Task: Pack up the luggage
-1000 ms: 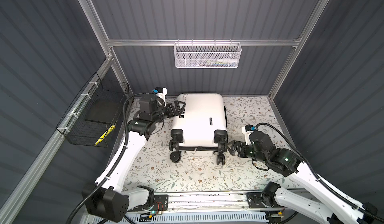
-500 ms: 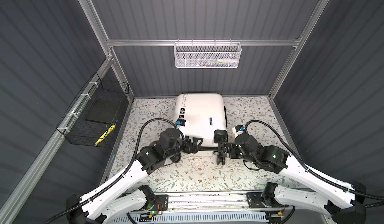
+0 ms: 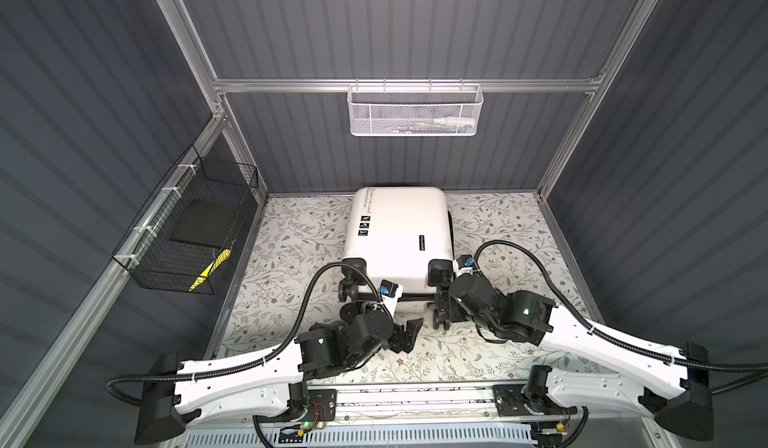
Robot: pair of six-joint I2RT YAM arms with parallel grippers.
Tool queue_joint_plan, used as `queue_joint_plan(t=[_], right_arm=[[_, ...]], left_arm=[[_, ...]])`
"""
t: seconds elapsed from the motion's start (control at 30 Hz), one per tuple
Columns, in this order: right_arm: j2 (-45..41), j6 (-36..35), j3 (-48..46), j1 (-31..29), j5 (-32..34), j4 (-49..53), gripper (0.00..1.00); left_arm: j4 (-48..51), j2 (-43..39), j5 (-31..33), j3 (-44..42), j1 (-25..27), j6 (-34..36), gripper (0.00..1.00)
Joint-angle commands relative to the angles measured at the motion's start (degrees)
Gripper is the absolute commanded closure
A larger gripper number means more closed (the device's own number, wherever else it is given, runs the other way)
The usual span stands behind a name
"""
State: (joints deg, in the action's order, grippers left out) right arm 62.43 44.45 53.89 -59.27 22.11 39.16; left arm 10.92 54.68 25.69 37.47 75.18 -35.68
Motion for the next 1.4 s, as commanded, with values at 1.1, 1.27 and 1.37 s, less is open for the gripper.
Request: queue_joint_plan(t=[1.1, 1.27, 1.37], right_arm=[[0.54, -4.5, 7.97, -2.27, 1.27, 2.59, 0.84], [0.45, -3.86, 6.38, -2.28, 1.12, 1.8, 0.84], [0.24, -3.52, 5.75, -2.26, 1.19, 1.48, 0.84]], left_arm=[[-21.71, -9.7, 14.19, -25.81, 1.84, 1.97, 0.39], [-25.13, -10.6, 13.49, -26.27, 1.89, 6.53, 0.39], [-30.15, -9.26, 11.88, -27.09, 1.82, 9.73, 0.38]])
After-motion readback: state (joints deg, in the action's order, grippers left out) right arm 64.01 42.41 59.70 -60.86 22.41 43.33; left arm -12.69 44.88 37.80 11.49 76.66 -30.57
